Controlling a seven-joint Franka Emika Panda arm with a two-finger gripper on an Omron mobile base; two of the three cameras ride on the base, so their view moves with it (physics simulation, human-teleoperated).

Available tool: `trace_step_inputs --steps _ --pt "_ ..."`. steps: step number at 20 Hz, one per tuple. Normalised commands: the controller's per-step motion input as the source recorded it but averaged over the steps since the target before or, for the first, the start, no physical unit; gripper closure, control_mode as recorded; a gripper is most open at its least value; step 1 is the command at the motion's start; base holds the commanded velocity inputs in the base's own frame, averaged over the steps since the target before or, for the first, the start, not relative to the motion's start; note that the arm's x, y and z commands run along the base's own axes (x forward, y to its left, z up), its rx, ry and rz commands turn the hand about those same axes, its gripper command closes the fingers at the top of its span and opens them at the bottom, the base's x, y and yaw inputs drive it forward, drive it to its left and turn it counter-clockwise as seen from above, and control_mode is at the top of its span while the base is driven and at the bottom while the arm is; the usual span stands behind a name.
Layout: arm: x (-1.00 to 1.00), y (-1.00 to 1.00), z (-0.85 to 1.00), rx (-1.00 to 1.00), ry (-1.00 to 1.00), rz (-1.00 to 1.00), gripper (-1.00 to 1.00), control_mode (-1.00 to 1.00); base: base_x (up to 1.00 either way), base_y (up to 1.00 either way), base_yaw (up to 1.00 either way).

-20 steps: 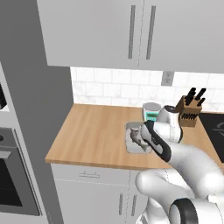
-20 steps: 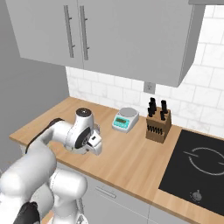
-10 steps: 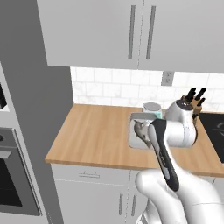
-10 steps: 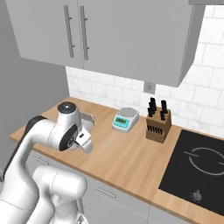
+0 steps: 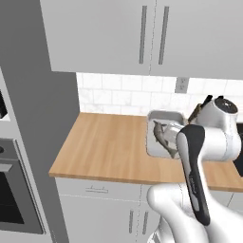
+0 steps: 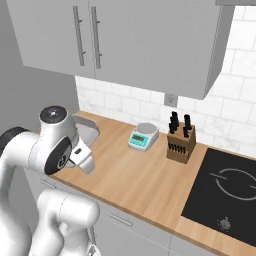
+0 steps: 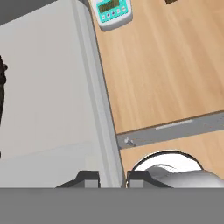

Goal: Take the meat container that has the fish and place it on the second highest rack of the freezer. Then take the vegetable container that has the bell pepper and corn and place it on the highest rack of the freezer.

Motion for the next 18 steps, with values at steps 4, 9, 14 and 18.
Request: trace_step_inputs --steps 4,9,14,18 --pt "-0.68 0.00 0.81 0.00 0.00 0.00 1.00 -1.00 0.00 0.00 0.00" --pt "-0.59 0.00 0.57 0.00 0.00 0.00 1.00 -1.00 0.00 0.00 0.00" --pt "-0.64 0.00 0.20 0.00 0.00 0.00 1.00 -1.00 0.00 0.00 0.00" --pt "0.00 0.00 0.00 0.00 0.00 0.00 1.00 1.00 -1.00 0.08 0.00"
